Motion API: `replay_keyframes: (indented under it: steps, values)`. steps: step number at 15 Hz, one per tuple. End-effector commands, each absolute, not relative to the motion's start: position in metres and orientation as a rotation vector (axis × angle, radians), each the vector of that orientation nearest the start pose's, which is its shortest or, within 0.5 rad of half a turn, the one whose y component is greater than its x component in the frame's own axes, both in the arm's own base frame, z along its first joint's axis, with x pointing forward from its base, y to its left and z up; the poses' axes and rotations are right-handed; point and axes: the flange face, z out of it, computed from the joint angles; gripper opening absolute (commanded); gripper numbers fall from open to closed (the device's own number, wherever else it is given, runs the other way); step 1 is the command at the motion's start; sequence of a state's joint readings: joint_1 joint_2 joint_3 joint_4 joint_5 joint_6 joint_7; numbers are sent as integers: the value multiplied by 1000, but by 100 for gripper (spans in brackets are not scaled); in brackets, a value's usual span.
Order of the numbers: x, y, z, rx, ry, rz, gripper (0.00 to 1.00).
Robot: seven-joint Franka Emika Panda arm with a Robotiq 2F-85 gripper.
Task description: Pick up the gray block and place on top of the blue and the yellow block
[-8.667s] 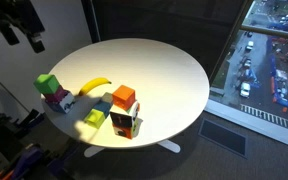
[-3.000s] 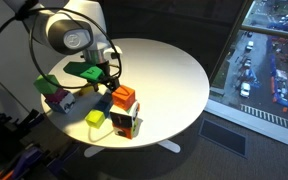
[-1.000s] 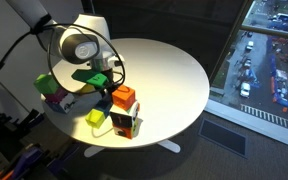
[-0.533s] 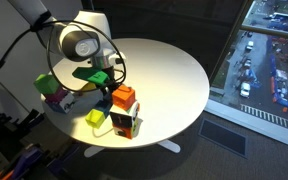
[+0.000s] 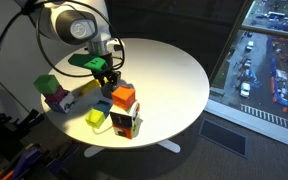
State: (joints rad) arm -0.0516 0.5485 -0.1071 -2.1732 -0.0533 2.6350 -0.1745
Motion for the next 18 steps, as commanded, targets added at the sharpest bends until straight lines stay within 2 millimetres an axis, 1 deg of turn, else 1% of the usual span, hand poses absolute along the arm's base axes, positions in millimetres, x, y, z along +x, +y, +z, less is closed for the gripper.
replay_keyframes:
  steps: [1,4,8,12,18]
  values:
    - [525,-82,165,-3210,-118,192,31]
    - [514,-80,182,-3209,-139,224,31]
    - [493,-81,194,-3205,-152,250,31]
    - [476,-85,195,-3204,-115,236,31]
    - [458,-99,189,-3211,-25,254,31]
